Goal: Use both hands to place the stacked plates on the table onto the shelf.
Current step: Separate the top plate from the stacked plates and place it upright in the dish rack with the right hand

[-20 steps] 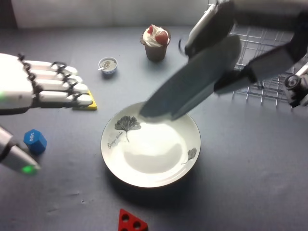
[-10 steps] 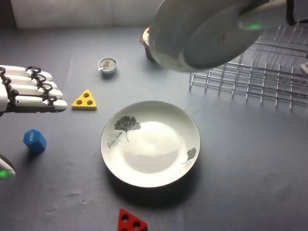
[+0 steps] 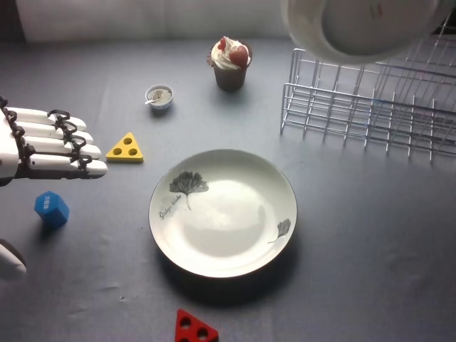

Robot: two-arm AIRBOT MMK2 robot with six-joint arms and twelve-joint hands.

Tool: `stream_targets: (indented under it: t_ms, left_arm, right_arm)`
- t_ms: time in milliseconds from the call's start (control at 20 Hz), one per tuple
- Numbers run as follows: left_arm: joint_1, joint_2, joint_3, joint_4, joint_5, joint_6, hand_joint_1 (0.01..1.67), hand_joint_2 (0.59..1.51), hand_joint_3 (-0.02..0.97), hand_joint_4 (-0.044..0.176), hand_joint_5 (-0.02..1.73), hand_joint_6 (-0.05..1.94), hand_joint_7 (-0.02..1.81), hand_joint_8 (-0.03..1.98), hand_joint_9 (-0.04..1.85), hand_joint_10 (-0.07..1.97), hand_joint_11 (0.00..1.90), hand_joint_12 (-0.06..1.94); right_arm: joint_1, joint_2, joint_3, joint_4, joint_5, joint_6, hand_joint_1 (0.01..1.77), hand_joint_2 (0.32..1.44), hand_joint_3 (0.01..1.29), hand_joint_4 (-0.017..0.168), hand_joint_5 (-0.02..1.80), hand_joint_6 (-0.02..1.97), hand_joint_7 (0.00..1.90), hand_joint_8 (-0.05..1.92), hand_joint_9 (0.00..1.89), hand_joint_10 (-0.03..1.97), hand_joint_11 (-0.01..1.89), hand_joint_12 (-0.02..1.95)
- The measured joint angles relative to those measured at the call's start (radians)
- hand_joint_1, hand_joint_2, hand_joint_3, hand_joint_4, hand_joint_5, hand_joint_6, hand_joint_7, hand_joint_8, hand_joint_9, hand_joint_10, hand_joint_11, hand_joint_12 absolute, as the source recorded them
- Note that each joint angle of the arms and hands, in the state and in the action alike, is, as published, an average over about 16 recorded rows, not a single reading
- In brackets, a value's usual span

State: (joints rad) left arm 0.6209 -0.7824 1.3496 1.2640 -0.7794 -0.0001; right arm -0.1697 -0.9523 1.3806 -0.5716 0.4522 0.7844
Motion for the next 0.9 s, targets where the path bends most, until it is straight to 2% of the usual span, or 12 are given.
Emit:
stream_targets:
  t_ms: [150, 400, 900]
  left_arm:
    - [0.0, 0.0, -0.004, 0.005, -0.002, 0.0, 0.12, 0.916, 0.004, 0.003, 0.02, 0.0, 0.03, 0.01, 0.02, 0.01, 0.02, 0.0]
    - [0.0, 0.0, -0.004, 0.01, -0.003, 0.0, 0.12, 0.917, 0.004, 0.003, 0.02, 0.0, 0.04, 0.01, 0.03, 0.01, 0.02, 0.0]
    - [0.0, -0.002, -0.004, 0.01, -0.003, 0.0, 0.13, 0.916, 0.004, 0.004, 0.02, 0.0, 0.04, 0.01, 0.03, 0.01, 0.02, 0.0]
  right_arm:
    - [0.008, 0.002, 0.008, 0.021, -0.035, -0.023, 1.52, 0.92, 0.01, -0.008, 1.01, 0.76, 1.22, 0.35, 1.23, 0.44, 0.99, 1.34]
    - [0.015, 0.002, 0.022, 0.052, -0.056, -0.071, 1.52, 0.92, 0.01, -0.008, 1.01, 0.76, 1.22, 0.32, 1.24, 0.41, 1.01, 1.32]
    - [-0.009, -0.003, 0.061, 0.103, -0.04, -0.144, 1.52, 0.92, 0.01, -0.008, 1.03, 0.73, 1.26, 0.24, 1.25, 0.38, 1.02, 1.29]
